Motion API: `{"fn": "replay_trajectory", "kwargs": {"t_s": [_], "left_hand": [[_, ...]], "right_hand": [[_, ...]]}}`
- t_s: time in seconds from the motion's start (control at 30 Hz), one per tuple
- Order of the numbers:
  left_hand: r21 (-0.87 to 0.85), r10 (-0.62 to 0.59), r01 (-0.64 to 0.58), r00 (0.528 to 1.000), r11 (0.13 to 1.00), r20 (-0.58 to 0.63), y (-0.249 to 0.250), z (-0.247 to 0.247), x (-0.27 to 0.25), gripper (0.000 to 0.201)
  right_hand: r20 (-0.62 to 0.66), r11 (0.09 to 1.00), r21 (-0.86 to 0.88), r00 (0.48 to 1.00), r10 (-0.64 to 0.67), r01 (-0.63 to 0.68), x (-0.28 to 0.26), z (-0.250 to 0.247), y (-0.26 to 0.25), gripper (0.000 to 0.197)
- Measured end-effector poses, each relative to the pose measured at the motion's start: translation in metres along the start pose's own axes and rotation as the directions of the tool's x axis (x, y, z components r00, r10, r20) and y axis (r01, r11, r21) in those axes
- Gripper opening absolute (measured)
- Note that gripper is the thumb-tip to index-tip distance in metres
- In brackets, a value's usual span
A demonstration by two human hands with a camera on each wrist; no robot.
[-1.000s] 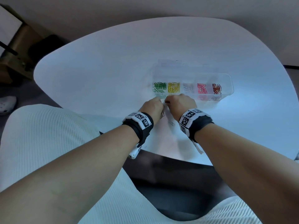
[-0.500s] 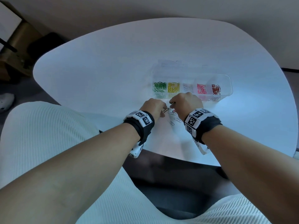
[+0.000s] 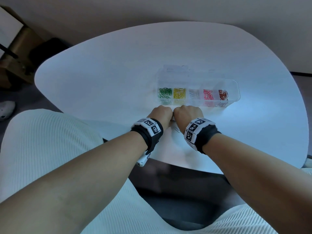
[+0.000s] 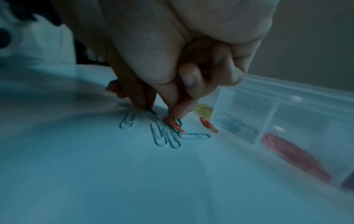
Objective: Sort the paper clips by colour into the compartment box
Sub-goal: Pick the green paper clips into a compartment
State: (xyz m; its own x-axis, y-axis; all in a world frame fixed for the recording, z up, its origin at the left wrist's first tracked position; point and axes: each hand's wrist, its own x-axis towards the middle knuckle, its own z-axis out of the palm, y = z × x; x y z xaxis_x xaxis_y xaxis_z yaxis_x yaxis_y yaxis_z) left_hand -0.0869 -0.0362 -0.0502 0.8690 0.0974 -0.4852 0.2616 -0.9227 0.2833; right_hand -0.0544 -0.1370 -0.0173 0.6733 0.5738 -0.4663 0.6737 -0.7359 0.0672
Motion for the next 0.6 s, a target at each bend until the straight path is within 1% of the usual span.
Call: {"fn": "replay_trajectory", "kwargs": {"t_s": [0.07, 0.13, 0.23, 0.3, 0.33, 0.4, 0.47, 0.57, 0.6], "left_hand": [[0.004, -0.013, 0.013, 1.000, 1.000, -0.003, -0.001, -0.001, -0.002, 0.017], [-0.022, -0.010, 0.010, 1.000, 1.000, 0.000, -0.005, -0.003, -0.001, 0.017], [-0.128, 0.002, -0.002, 1.000, 0.992, 0.003, -0.013, -0.004, -0.001, 0.018], [-0.240, -0.020, 0.015, 1.000, 0.971, -0.018, -0.017, -0.006, -0.004, 0.015], [-0.315, -0.051, 0.034, 0.998, 0.949, -0.047, -0.018, -0.007, -0.005, 0.012], [-0.478, -0.146, 0.077, 0.983, 0.875, -0.108, -0.019, -0.012, -0.007, 0.005], [-0.587, -0.209, 0.087, 0.967, 0.805, -0.143, -0.019, -0.020, -0.009, 0.005], [-0.681, -0.206, 0.047, 0.966, 0.731, -0.154, -0.017, -0.032, -0.011, 0.006], [-0.719, -0.200, 0.030, 0.968, 0.694, -0.153, -0.017, -0.035, -0.013, 0.005]], "right_hand": [[-0.016, 0.998, -0.056, 0.999, -0.041, 0.040, 0.000, 0.001, -0.003, 0.022], [-0.007, 0.994, -0.092, 0.998, -0.061, 0.061, 0.000, 0.000, -0.004, 0.023], [0.051, 0.989, -0.131, 0.997, -0.055, 0.061, 0.002, -0.005, -0.002, 0.021], [0.090, 0.991, -0.130, 0.996, -0.003, 0.015, 0.003, -0.006, 0.000, 0.022], [0.111, 0.994, -0.111, 0.994, 0.021, -0.009, 0.003, -0.006, 0.001, 0.022], [0.151, 0.997, -0.064, 0.987, 0.053, -0.044, 0.002, -0.006, 0.003, 0.024], [0.188, 0.997, -0.054, 0.980, 0.062, -0.053, 0.000, -0.004, 0.004, 0.029], [0.184, 0.996, -0.042, 0.979, 0.084, -0.077, -0.002, 0.000, 0.006, 0.031], [0.182, 0.996, -0.044, 0.979, 0.086, -0.079, -0.004, 0.001, 0.005, 0.030]]}}
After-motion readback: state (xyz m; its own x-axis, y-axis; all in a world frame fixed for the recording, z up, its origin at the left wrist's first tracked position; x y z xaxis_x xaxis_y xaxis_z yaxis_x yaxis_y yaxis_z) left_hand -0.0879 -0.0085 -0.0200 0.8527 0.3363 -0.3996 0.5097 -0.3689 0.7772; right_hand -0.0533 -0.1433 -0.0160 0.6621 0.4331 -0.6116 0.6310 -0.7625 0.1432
